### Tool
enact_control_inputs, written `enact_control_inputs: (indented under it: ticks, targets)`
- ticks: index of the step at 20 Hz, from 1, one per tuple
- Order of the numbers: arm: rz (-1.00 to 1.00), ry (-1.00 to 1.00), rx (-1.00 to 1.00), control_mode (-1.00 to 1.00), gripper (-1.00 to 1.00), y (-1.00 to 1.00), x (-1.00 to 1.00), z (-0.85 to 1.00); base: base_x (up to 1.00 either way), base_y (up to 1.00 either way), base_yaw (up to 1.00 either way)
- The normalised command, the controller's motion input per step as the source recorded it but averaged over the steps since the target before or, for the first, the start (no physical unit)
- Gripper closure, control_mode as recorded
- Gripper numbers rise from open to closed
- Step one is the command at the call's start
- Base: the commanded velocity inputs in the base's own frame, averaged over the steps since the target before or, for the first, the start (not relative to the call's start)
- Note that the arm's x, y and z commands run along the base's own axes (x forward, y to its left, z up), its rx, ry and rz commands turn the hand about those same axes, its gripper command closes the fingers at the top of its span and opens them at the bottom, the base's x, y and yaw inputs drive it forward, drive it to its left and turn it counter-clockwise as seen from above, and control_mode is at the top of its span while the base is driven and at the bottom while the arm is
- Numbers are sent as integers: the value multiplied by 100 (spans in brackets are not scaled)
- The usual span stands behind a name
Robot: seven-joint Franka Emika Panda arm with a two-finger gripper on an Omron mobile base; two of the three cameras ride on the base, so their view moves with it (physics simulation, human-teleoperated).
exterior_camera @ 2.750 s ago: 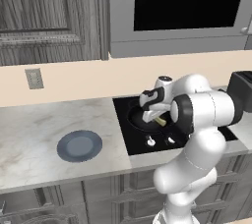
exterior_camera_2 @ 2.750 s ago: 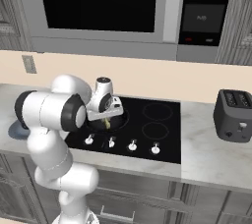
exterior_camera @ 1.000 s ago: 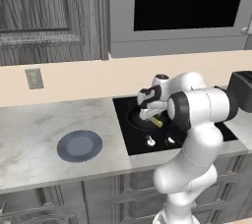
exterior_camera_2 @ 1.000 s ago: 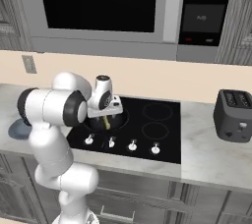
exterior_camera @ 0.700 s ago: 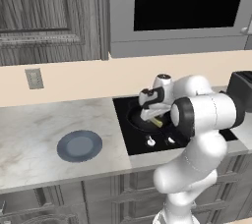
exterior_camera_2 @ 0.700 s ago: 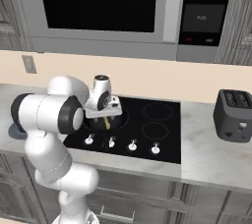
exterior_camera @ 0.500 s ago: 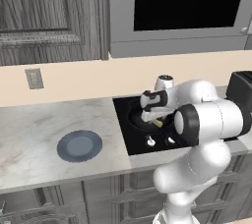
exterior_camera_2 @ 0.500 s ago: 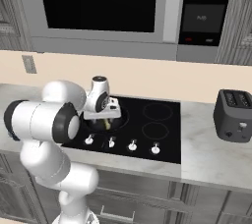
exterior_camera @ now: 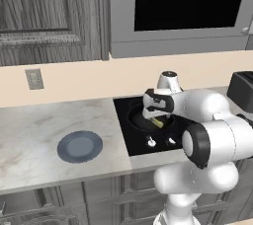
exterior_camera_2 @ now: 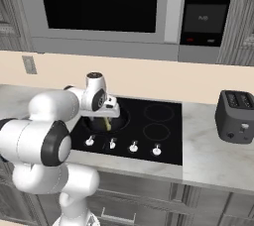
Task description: Pick up the butter stick and place it in the pan. Then turn on the burner for the pan.
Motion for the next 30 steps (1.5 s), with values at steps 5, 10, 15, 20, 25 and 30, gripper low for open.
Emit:
enact_control_inputs:
  ticks: [5, 10, 15, 20, 25, 30]
  targets:
    - [-6, 0, 0, -100, -100, 0, -27, 20, 0, 0, 0]
    - [-4, 0, 0, -100, -100, 0, -49, 5, 0, 0, 0]
    - [-4, 0, 0, -100, -100, 8, -53, 0, 0, 0, 0]
    - [0, 0, 0, -100, -100, 37, -22, 0, 0, 0, 0]
    - [0, 0, 0, -100, -100, 41, -3, 0, 0, 0, 0]
    - [0, 0, 0, -100, -100, 22, 0, -2, 0, 0, 0]
